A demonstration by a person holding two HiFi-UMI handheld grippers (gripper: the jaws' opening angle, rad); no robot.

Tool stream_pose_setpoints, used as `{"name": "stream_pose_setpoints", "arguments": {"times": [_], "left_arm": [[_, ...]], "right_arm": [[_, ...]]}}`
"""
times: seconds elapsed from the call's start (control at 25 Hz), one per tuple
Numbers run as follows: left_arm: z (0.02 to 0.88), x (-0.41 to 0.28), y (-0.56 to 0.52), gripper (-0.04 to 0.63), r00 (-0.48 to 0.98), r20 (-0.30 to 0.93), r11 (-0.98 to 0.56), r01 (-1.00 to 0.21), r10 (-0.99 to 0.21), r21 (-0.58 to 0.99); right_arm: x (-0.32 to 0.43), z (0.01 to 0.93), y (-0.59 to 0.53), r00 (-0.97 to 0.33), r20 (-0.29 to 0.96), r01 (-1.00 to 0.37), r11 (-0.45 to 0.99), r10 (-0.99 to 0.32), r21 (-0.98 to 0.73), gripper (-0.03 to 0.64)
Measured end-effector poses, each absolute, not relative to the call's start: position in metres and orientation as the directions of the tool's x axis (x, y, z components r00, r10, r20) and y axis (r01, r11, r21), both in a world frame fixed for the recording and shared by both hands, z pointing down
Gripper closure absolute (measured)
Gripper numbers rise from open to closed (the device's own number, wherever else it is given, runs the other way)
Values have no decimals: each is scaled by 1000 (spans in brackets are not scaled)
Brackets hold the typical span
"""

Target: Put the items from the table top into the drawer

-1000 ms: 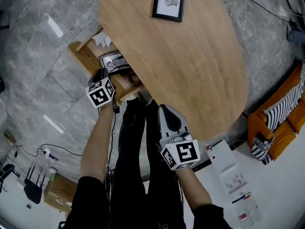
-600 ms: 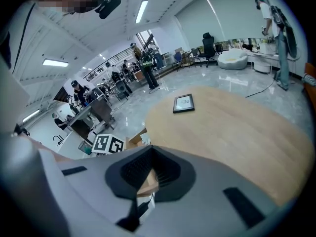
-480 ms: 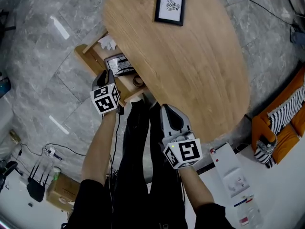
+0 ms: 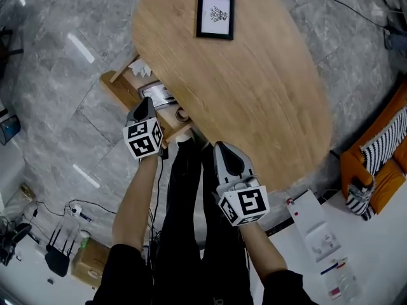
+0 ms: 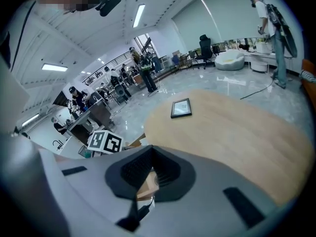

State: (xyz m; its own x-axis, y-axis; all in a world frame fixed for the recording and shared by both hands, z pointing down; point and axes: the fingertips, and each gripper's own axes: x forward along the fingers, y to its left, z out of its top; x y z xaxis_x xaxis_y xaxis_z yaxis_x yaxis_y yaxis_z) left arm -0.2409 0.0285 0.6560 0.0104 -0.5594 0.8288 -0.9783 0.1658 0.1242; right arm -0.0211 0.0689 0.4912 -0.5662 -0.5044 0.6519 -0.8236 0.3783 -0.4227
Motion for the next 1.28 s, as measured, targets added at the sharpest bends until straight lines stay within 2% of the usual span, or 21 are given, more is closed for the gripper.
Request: {"name": "stream_pose_setpoints", "arguments": {"times": [0.4,0.68,0.76,0.88,1.28], "left_arm": [[629,-187,-46,581,121,794,43,-982,-596,182],[627,-165,-103,580,140,780,11,-983,-610,185],[626,-158,-116,561,156,776,-8,-981,-611,192],[627,-146,-135,488,181,780,-58,-981,-599,182],[637,-124,-193,455,196,803,-144,-980,-563,138]], "right_arm": [[10,489,55,-529,649,-848,324,-547,-419,609],[33,493,50,-503,656,-864,294,-562,-409,609],[42,495,49,-492,662,-869,279,-566,-408,609],[54,498,47,-482,668,-874,261,-567,-409,609],[85,504,40,-444,684,-893,216,-579,-396,609]]}}
